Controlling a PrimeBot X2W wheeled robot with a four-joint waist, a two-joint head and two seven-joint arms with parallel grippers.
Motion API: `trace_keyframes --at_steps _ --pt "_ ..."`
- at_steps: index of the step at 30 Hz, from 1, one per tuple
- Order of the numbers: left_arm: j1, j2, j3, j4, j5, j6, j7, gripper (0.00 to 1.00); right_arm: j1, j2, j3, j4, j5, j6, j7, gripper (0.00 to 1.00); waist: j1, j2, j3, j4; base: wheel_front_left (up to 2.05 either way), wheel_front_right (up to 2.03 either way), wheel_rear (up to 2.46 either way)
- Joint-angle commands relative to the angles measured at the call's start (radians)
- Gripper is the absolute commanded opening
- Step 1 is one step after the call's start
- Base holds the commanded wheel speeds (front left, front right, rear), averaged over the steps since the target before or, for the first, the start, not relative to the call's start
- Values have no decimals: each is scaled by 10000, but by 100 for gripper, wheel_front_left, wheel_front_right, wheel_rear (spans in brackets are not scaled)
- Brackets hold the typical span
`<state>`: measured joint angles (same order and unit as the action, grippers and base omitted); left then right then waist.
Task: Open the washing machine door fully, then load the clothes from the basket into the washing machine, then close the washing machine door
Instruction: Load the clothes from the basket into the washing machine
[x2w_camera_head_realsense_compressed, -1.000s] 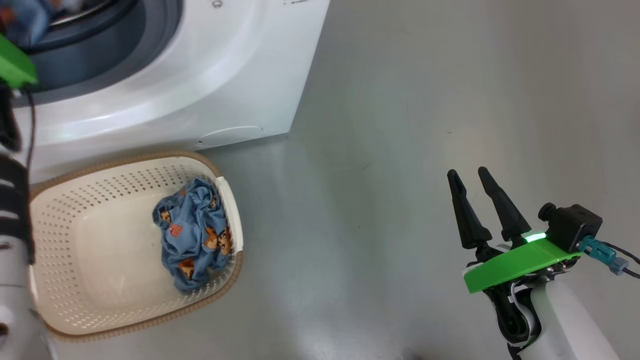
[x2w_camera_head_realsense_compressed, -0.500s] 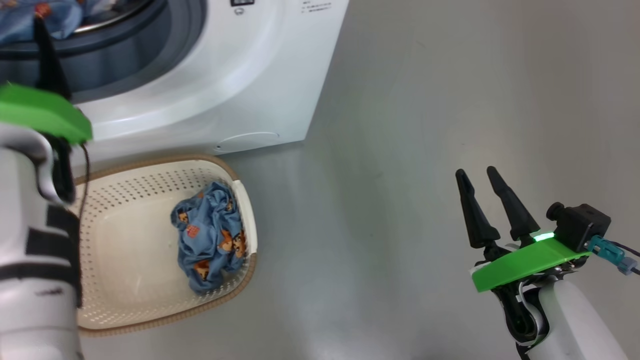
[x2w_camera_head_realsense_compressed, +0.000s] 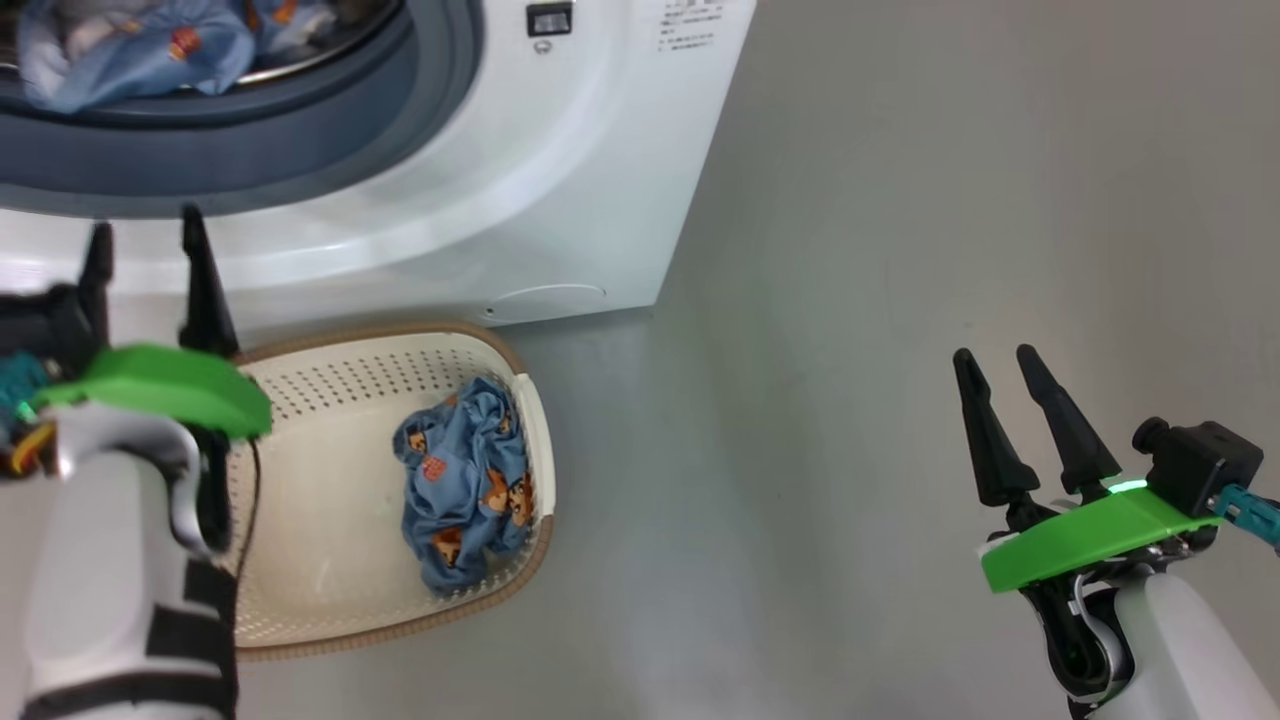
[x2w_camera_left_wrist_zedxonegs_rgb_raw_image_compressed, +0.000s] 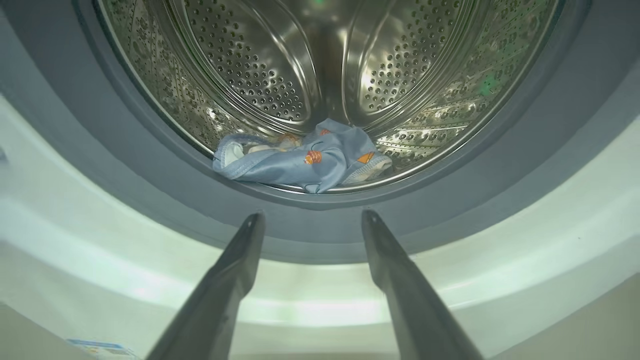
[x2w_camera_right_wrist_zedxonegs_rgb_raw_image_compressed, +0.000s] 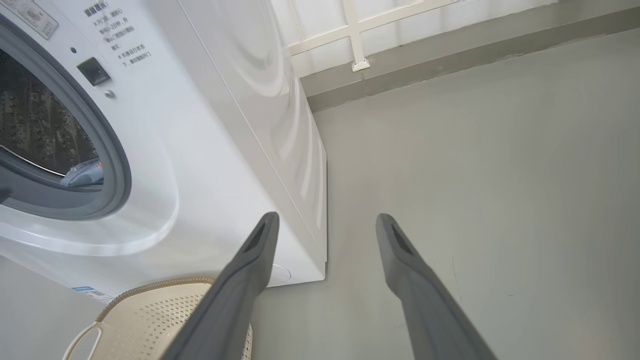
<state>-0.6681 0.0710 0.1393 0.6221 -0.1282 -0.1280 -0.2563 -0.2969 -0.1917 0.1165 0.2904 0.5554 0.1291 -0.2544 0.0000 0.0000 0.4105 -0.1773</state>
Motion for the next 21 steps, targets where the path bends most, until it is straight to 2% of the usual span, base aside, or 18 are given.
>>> trace_keyframes --at_steps 1,10,21 --pt "259 277 175 -326 78 -17 -55 100 274 -135 152 -220 -101 16 -74 100 0 0 -122 110 0 0 0" --pt "1998 -34 49 -1518 -92 -24 -55 100 631 -330 75 -151 -143 16 -74 100 0 0 -750 482 0 0 0" --pt "3806 -155 8 -2559 -178 -26 -55 100 1229 -524 86 7 -109 16 -74 100 0 0 -1758 840 0 0 0"
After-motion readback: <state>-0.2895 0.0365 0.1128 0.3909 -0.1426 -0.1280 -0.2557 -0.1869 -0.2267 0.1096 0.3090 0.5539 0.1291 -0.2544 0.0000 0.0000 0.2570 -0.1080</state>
